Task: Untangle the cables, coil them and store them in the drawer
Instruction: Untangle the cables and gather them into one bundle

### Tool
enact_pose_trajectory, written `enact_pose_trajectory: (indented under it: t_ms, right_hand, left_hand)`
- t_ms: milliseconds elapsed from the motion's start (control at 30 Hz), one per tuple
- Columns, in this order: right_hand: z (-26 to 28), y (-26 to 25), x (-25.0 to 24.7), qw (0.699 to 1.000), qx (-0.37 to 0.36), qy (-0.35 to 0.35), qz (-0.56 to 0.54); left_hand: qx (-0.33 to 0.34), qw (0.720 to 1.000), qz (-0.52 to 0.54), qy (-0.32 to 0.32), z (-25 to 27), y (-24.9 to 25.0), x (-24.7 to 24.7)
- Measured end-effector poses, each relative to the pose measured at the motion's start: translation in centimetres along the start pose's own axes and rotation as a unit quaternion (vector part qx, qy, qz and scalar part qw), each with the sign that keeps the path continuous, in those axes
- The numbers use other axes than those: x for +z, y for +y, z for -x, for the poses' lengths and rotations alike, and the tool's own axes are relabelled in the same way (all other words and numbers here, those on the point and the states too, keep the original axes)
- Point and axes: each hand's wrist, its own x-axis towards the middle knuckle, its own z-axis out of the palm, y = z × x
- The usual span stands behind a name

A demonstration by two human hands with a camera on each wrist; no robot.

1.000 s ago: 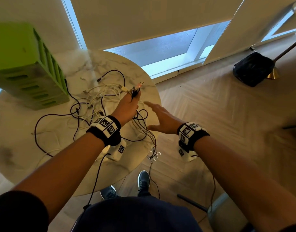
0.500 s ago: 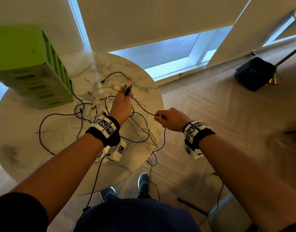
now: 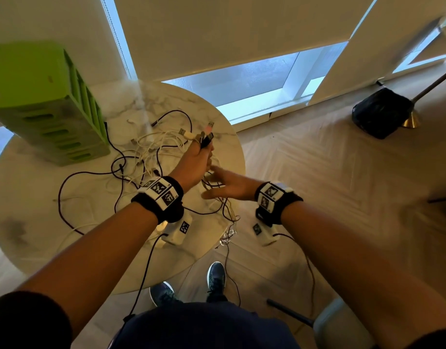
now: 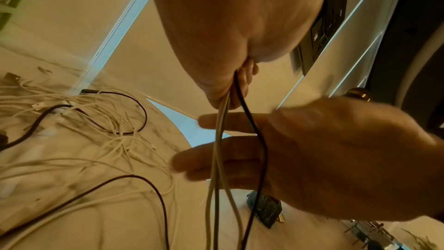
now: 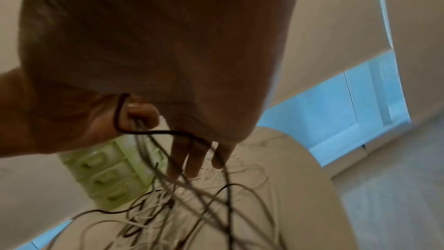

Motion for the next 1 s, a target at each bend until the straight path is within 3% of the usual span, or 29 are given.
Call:
enact_pose_trajectory:
  t_ms: [67, 200, 333, 467, 600, 700, 900, 1000]
  right_hand:
    - [-1.0, -0.5, 1.3, 1.000, -0.011, -0.003, -0.011]
    - [-0.2, 0.2, 1.7, 0.994, 0.002, 0.071, 0.080]
    - [0.1, 0.4, 0.6, 0.994, 0.073, -0.034, 0.078]
    - [-0.1, -0.8, 0.6, 0.990, 0.053, -0.075, 0.104]
    - [-0.2, -2.6, 2.1, 0.999, -0.014, 0.031, 0.013]
    - [-0.7, -3.5, 3.3, 0.995, -0.048, 0.082, 0.006]
    - [-1.1, -3.3, 3.1, 0.995, -0.045, 0.034, 0.081]
    - [-1.0, -3.8, 4.4, 0.992, -0.068, 0.064, 0.082]
  left_hand:
    - [0.010, 1.000, -0.027, 0.000, 0.4, 0.5, 0.1]
    - [0.070, 0.984, -0.162, 0.023, 0.6, 0.4, -1.8]
    - [0.074, 0.985, -0.133, 0.079, 1.3, -1.4, -3.2]
    - [0.084, 0.985, -0.112, 0.101, 1.6, -1.3, -4.0]
    - [0.096, 0.985, -0.112, 0.090, 1.4, -0.7, -5.2]
    - [0.070, 0.990, -0.083, 0.088, 1.2, -0.8, -6.2]
    - [0.066, 0.990, -0.122, 0.037, 2.0, -1.8, -8.4]
    - [0.053, 0.992, -0.094, 0.060, 1.9, -2.5, -9.2]
